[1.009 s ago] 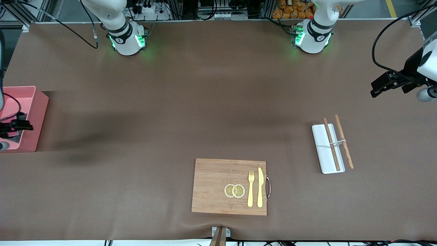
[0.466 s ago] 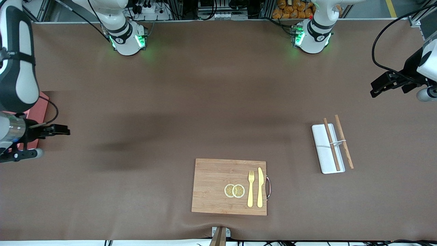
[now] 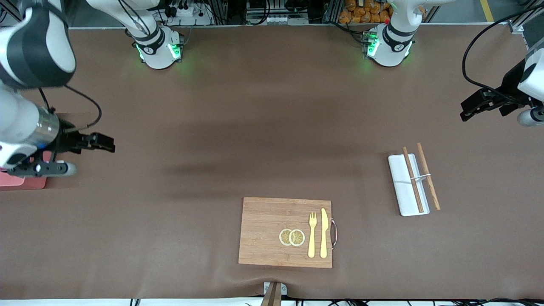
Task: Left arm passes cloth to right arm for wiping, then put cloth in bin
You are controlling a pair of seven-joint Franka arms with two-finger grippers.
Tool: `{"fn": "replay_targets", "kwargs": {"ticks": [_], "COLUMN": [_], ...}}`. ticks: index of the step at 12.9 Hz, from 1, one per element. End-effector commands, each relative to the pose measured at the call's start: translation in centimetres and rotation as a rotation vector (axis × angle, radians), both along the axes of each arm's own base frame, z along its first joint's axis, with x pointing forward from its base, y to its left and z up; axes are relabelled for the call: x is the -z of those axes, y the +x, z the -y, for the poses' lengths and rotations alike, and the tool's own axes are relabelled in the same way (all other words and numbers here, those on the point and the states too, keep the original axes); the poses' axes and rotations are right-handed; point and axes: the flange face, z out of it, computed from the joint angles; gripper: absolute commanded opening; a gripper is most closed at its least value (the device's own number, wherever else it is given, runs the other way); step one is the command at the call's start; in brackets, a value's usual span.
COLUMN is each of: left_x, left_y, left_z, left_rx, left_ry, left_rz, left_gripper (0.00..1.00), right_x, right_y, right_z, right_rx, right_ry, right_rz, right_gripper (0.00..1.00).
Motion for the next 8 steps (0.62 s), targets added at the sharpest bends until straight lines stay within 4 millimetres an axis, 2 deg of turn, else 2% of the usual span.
{"fn": "replay_targets", "kwargs": {"ticks": [1, 3, 5, 8], "left_x": [-0.4, -0.3, -0.1, -0.2], "left_y": [-0.6, -0.5, -0.4, -0.4], "left_z": [0.1, 0.1, 0.1, -0.1], "left_rx": [0.006, 0.006, 0.005, 0.0], "left_ry": [-0.007, -0.007, -0.008, -0.008], "left_rz": [0.001, -0.002, -0.002, -0.001], "left_gripper": [1.0, 1.0, 1.0, 1.0], "right_x": [-4.0, -5.6, -6.7, -7.4], "right_y": [-2.8, -3.8, -5.3, -6.9], "right_z": [2.5, 3.7, 6.3, 6.4], "right_rx": [0.056, 0.075, 0.103, 0.069], "right_ry": [0.015, 0.017, 0.026, 0.003], "right_rz": [0.025, 0.041, 0.059, 0.116], "right_gripper": [1.0, 1.0, 1.0, 1.0]}}
